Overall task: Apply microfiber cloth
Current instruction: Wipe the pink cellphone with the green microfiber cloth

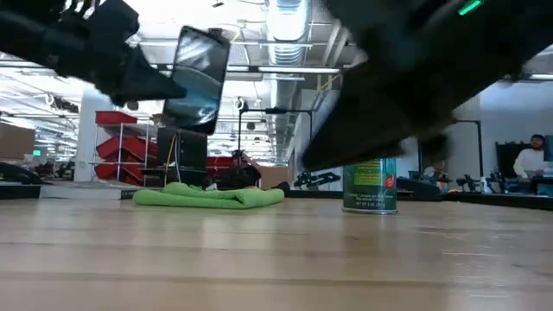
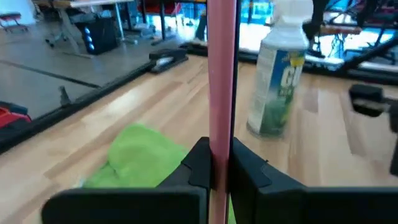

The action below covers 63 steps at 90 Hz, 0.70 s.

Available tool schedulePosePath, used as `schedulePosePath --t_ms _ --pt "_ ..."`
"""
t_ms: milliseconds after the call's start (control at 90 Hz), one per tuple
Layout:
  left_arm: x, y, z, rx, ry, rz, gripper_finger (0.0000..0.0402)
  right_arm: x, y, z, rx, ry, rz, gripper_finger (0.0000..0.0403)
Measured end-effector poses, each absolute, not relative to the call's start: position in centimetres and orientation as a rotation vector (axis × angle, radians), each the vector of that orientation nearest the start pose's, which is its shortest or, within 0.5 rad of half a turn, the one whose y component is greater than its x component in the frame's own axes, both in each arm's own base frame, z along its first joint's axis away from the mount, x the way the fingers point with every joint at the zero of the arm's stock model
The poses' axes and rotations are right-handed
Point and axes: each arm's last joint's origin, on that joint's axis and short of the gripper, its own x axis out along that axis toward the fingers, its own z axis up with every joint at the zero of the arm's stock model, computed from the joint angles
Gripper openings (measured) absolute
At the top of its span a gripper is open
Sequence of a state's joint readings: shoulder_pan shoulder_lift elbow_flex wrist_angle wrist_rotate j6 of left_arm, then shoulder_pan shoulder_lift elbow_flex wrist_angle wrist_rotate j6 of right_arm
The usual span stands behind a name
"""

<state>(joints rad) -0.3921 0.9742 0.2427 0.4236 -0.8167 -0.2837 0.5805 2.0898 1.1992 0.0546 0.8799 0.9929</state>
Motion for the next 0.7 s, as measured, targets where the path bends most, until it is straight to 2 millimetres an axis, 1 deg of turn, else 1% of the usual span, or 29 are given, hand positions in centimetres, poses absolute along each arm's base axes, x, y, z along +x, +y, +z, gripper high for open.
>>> schedulePosePath --t_ms 111,189,322,400,522,611,700 --pt "15.8 -4.7 17.1 -0.137 0.175 0.432 0.0006 37.5 19.3 10.7 0.374 0.336 -0.542 0.0" --pt "14.9 -4.6 16.7 -0.158 0.166 0.412 0.0006 38.8 18.3 10.6 0.343 0.32 -0.547 0.0" --pt "13.9 -4.4 16.3 -0.169 0.159 0.393 0.0006 40.8 16.3 11.1 0.281 0.349 -0.535 0.0" --pt "13.6 -4.4 16.0 -0.173 0.169 0.39 0.0006 41.5 15.1 11.3 0.261 0.363 -0.533 0.0" --pt "13.1 -4.2 15.7 -0.172 0.185 0.391 0.0006 42.2 13.4 11.2 0.235 0.408 -0.539 0.0007" --pt "12.9 -4.1 15.4 -0.161 0.211 0.396 0.0006 42.4 12.7 11.3 0.206 0.445 -0.529 0.0025" --pt "12.7 -4.0 15.4 -0.157 0.22 0.398 0.0006 42.4 12.1 11.1 0.189 0.469 -0.544 0.0053"
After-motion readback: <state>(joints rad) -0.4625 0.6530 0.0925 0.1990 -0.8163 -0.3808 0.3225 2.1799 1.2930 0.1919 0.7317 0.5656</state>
